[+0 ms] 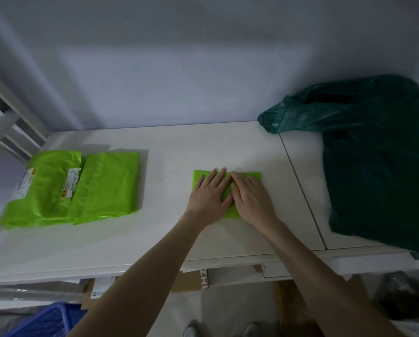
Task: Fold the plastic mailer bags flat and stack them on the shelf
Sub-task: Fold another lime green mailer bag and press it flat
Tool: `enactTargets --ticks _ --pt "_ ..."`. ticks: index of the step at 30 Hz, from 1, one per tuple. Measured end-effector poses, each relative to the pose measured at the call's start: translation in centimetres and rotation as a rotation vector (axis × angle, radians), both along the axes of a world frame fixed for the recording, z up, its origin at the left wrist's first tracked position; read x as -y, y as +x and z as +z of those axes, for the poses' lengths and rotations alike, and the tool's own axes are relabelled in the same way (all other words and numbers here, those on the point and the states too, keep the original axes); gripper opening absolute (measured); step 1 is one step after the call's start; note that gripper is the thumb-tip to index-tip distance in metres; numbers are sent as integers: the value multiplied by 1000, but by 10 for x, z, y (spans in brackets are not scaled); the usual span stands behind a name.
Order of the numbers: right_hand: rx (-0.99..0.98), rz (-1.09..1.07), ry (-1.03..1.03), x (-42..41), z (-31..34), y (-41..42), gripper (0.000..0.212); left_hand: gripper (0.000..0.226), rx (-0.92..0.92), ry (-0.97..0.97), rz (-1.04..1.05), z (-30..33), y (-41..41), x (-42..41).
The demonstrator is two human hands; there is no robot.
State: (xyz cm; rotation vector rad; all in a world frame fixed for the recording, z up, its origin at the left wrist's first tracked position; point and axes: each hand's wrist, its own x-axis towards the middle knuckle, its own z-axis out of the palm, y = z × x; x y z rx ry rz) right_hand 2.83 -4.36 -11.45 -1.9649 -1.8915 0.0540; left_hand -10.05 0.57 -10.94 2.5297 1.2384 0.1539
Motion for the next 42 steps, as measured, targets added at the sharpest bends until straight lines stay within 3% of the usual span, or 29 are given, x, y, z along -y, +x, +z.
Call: enactTargets --ticks 5,10,15,19,22,24,28,33,35,42 --pt "168 -48 -10 1 2 -3 43 67 71 -45 33 -2 -1 0" --pt "57 -181 -138 4 -1 -3 62 84 127 -6 98 -6 -2 3" --pt "0 -181 -180 4 1 -3 77 94 187 -41 136 -8 -1 2" --pt "-71 -142 -259 3 3 -1 62 80 345 -187 121 -2 -5 -2" --pt "-82 -131 -311 1 6 2 57 60 667 -504 225 11 -11 -10" --pt "-55 -131 -299 2 9 2 57 53 795 -567 297 18 -21 -13" --pt "57 -162 -15 14 20 -9 54 41 650 -172 160 21 -54 -7" --pt "166 -96 193 32 24 -46 40 56 260 119 -82 16 -89 11" --pt "204 -44 186 45 16 -61 39 60 126 141 -136 14 -96 20" --pt "254 -36 -24 49 -4 -74 51 59 -30 181 -204 0 -105 27"
